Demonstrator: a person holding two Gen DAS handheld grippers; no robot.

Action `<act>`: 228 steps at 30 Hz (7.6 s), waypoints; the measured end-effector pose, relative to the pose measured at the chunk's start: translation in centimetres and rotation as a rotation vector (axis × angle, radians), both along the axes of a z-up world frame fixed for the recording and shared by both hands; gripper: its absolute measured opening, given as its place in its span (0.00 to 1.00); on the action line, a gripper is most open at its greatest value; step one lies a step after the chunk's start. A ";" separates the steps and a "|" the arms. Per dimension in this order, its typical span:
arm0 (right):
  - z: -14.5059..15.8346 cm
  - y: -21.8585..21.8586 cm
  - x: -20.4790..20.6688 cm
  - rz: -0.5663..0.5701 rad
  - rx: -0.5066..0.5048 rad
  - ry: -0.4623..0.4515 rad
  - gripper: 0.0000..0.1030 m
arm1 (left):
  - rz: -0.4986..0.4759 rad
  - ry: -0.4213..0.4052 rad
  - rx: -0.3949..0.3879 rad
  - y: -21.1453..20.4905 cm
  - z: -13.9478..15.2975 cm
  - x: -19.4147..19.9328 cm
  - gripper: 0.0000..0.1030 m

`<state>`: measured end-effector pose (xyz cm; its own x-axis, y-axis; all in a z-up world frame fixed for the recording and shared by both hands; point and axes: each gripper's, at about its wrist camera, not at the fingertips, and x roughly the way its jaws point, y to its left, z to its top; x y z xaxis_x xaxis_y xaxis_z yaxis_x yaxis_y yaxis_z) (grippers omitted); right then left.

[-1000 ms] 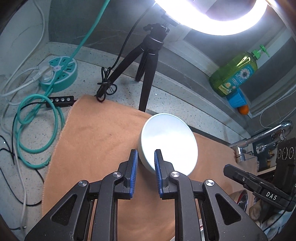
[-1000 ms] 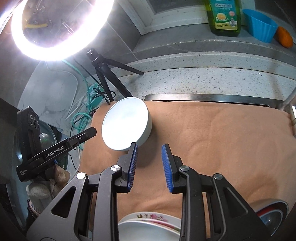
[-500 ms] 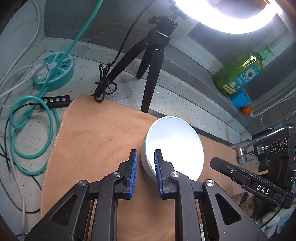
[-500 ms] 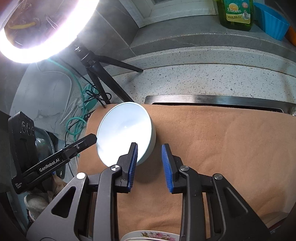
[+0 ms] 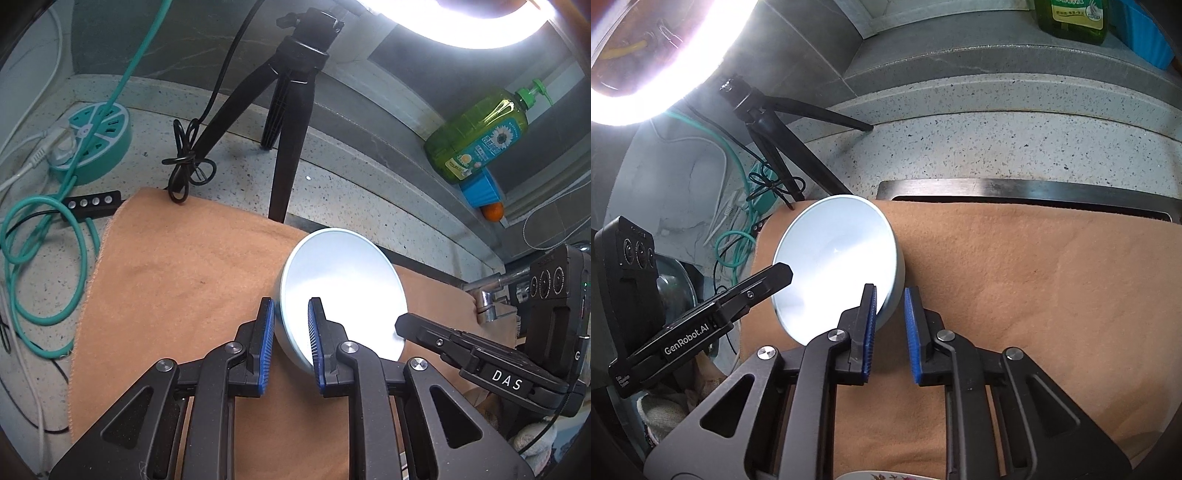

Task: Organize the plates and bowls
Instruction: 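Lift the white bowl and carry it toward the nested steel bowls, then lower the white bowl into the red steel bowl with the right gripper, then grip the nested bowls' rims with the right gripper and carry them onto the plate stack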

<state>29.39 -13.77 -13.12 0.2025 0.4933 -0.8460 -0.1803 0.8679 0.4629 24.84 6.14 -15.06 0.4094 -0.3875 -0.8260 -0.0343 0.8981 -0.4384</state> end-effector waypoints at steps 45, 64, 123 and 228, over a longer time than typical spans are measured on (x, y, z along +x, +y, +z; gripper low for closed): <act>9.0 -12.8 -12.7 -0.088 0.066 -0.119 0.10 | -0.164 -0.174 -0.042 -10.1 8.3 -11.1 0.16; 8.0 -23.9 -19.4 -0.264 0.013 -0.103 0.10 | -0.379 -0.150 -0.046 -20.8 7.5 -15.0 0.16; 4.4 -26.0 -20.8 -0.298 -0.085 -0.056 0.11 | -0.485 -0.095 0.058 -24.8 4.2 -15.9 0.16; 8.1 -22.8 -23.3 -0.251 0.031 -0.134 0.11 | -0.345 -0.124 -0.042 -16.0 7.5 -18.0 0.10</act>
